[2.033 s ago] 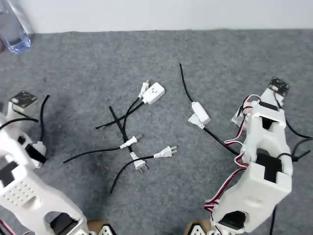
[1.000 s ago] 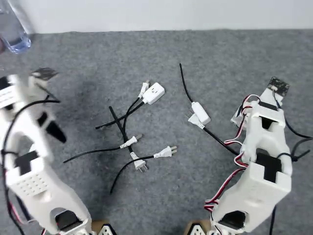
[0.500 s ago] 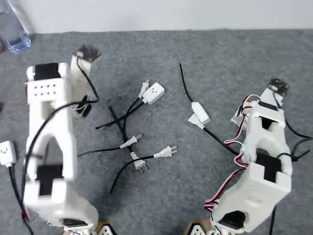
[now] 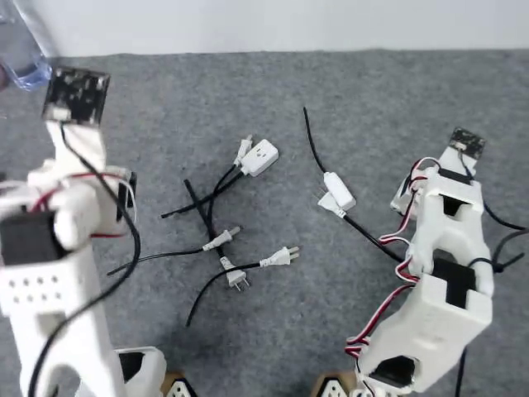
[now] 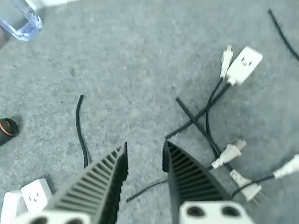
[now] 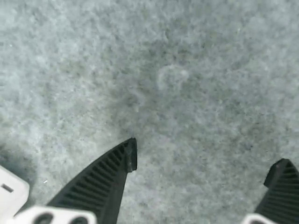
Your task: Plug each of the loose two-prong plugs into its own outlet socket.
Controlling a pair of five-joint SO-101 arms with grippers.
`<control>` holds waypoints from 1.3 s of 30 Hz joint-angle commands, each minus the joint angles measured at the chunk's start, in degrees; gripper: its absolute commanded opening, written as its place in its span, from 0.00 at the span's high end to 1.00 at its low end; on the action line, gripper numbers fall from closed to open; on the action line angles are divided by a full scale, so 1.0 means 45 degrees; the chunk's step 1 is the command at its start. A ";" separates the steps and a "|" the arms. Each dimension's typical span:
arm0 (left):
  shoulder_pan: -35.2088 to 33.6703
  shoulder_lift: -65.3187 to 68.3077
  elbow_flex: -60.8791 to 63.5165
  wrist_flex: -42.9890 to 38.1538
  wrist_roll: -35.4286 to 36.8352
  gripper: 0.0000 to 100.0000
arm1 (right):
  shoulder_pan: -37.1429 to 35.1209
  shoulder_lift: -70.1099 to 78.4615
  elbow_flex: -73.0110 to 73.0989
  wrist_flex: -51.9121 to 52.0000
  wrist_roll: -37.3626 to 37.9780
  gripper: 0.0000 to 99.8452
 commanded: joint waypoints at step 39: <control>-0.1739 -1.4769 1.9487 -1.0335 0.0313 0.88 | -0.0830 0.0264 -0.1016 0.0400 0.0195 0.58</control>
